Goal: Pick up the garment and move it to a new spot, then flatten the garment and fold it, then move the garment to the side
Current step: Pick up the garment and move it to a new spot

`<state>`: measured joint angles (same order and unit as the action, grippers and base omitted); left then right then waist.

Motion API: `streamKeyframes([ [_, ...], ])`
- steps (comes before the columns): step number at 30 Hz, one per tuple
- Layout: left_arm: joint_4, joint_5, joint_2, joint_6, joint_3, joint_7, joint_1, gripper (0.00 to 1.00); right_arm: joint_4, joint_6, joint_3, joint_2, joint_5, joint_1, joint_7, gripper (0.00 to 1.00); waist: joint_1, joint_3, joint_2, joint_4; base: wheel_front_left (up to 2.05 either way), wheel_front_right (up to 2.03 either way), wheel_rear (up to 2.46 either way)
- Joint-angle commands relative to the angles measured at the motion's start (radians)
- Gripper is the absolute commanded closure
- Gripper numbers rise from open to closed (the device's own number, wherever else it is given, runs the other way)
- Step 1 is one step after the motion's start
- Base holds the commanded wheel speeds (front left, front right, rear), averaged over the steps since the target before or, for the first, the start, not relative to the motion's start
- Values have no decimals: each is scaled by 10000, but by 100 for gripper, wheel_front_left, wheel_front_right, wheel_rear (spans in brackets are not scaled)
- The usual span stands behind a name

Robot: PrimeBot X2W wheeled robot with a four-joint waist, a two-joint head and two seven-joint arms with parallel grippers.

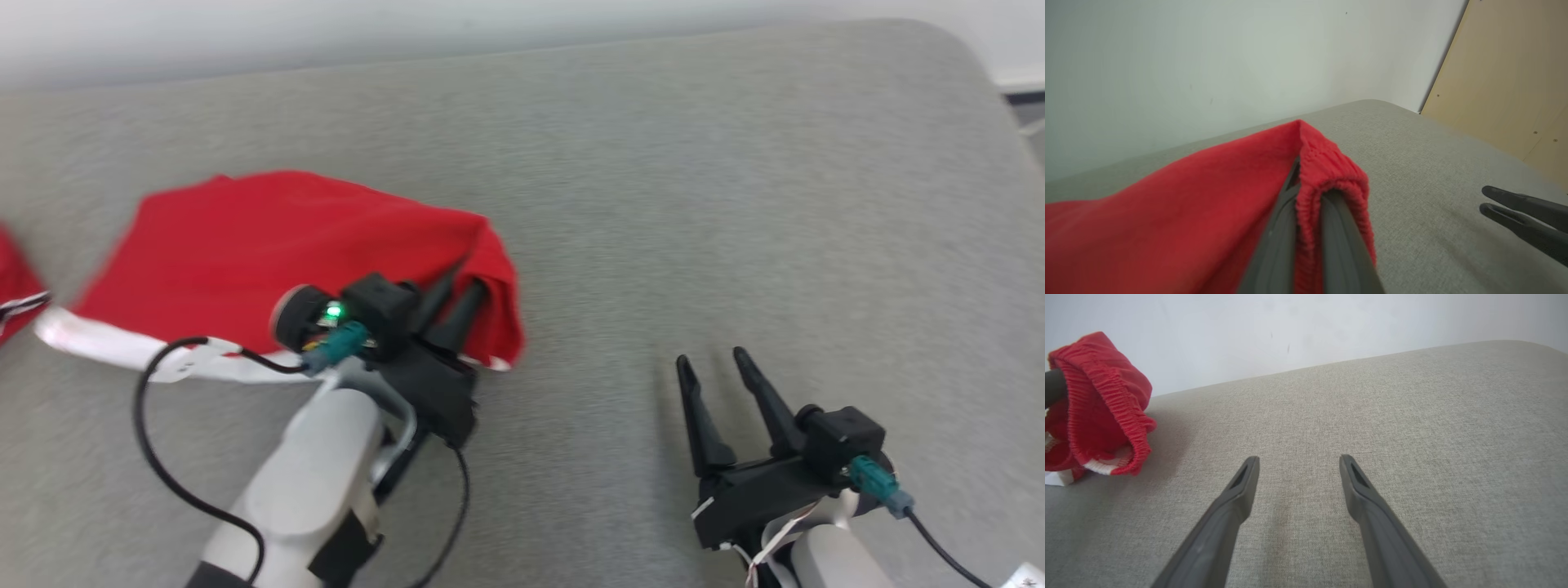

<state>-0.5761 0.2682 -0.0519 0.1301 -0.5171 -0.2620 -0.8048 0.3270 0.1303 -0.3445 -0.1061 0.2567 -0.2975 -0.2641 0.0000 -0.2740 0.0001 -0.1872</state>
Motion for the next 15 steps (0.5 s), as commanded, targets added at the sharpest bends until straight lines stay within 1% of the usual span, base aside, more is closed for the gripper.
streamKeyframes([
  [1, 155, 286, 17, -1, -306, -44, -42, 100, 22, 8, -52, 69, 110, 48, -3, 0, 0, 71, -1, -928, 0, 0, 0],
  [3, 307, 612, 7, -56, -791, -44, -141, 100, 55, 8, -166, 115, 118, 79, -3, 0, 0, 143, -1, -1230, 0, 0, 0],
  [8, 678, 1304, 8, -359, -1819, -44, -324, 100, 123, 8, -392, 225, 206, 79, -3, 0, 0, 289, -1, -1850, 0, 0, 0],
  [9, 639, 1384, -4, -442, -1937, -44, -348, 97, 152, 8, -466, 242, 218, 79, -3, 0, 0, 325, -1, -1954, 0, 0, 0],
  [10, 540, 1423, -6, -497, -2049, -44, -382, 61, 167, 8, -499, 254, 229, 68, -3, 0, 0, 335, -1, -2032, 0, 0, 0],
  [11, 375, 1511, 0, -551, -2140, -44, -343, 10, 197, 8, -558, 266, 241, 49, -3, 0, 0, 361, -1, -2105, 0, 0, 0],
  [12, 231, 1587, -1, -605, -2235, -43, -308, 0, 216, 8, -576, 267, 246, 38, -3, 0, 0, 382, -1, -2144, 0, 0, 0],
  [15, -325, 1568, -1, -672, -2412, -44, -257, 0, 218, 8, -483, 262, 236, 76, -3, 0, 0, 457, -1, -2103, 0, 0, 0],
])
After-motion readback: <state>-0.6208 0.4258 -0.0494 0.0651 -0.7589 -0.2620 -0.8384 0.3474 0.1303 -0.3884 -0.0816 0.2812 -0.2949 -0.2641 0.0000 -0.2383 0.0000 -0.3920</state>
